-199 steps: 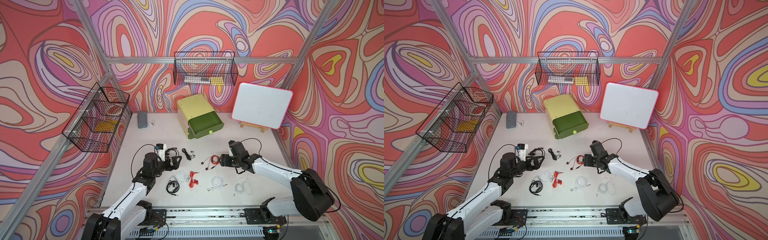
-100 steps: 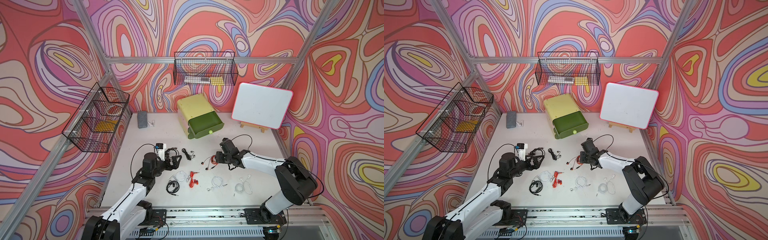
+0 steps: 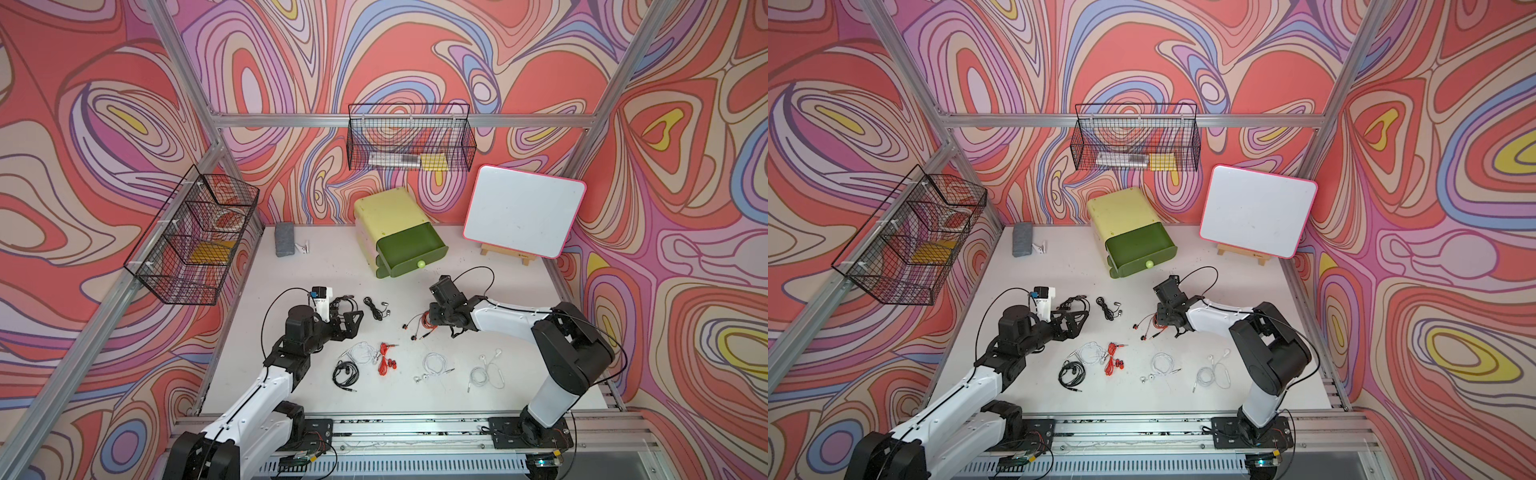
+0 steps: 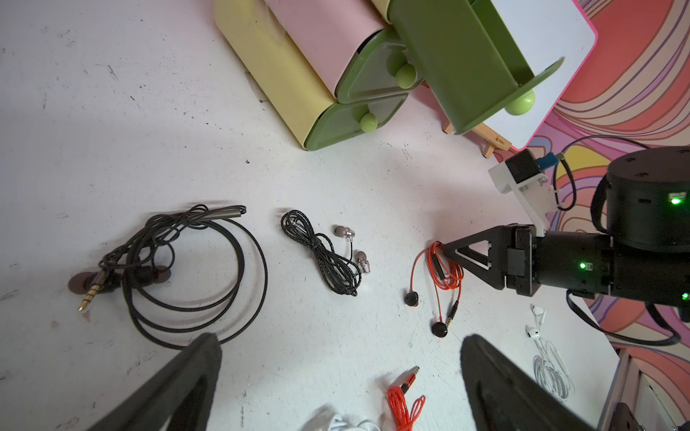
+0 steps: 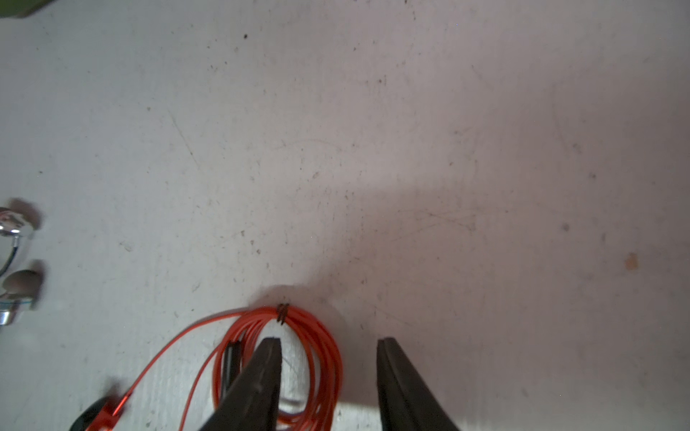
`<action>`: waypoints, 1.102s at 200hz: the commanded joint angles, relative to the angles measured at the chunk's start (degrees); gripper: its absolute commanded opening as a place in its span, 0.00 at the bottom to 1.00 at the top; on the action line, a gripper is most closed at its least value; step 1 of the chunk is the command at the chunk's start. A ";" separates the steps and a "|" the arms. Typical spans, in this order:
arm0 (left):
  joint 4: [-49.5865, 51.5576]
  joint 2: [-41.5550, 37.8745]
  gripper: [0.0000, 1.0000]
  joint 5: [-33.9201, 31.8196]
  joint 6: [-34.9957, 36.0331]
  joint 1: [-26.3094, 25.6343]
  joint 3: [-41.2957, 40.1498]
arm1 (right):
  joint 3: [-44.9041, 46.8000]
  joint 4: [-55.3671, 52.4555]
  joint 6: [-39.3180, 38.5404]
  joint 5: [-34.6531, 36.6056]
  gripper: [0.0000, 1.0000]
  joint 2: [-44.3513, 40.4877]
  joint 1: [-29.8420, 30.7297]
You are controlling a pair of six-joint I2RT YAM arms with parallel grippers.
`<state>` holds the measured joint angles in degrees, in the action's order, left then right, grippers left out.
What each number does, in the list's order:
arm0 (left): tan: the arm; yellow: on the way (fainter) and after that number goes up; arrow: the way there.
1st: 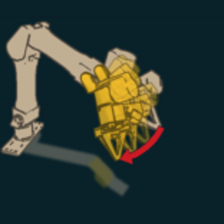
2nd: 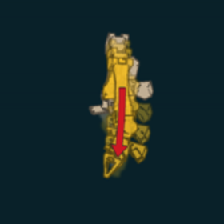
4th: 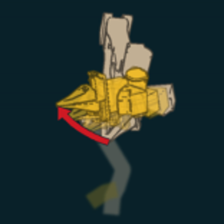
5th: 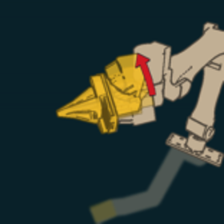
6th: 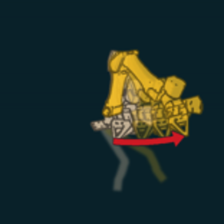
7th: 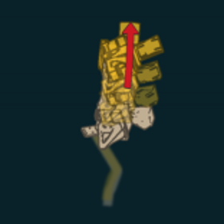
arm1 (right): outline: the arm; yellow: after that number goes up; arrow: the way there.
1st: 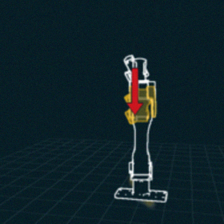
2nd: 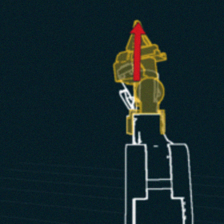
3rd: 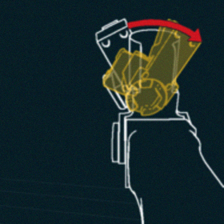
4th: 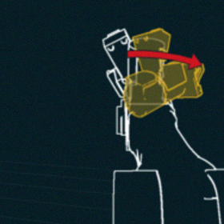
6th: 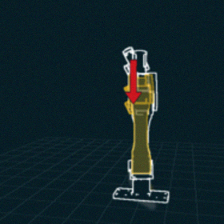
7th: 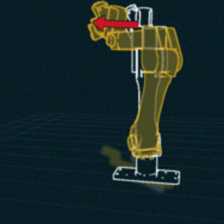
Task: Place the wired earphones into the drawer by color
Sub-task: Pick up the wired earphones from the center of the board.
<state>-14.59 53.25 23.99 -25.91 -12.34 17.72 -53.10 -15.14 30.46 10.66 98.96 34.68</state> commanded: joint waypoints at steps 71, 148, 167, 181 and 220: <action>-0.09 -0.37 0.99 0.36 0.91 -0.10 1.53 | -1.65 -4.69 -0.03 5.14 0.32 2.28 2.59; 0.00 -0.50 0.99 0.14 0.88 -0.08 1.53 | -0.88 -5.91 0.92 5.72 0.14 3.71 2.59; -0.07 -0.48 0.99 0.22 0.87 -0.06 1.47 | -0.36 -6.37 1.39 6.02 0.09 3.11 2.59; -0.09 -0.51 0.99 0.36 0.79 -0.05 1.50 | 0.07 -6.70 1.72 6.09 0.07 2.89 2.59; -0.40 -0.30 0.99 0.60 0.63 -0.07 1.45 | 2.06 -7.96 2.74 7.09 0.03 -2.02 2.59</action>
<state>-14.57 53.25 24.05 -25.93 -12.36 17.78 -53.41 -18.65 31.92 15.73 99.92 37.21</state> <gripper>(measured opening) 0.992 0.070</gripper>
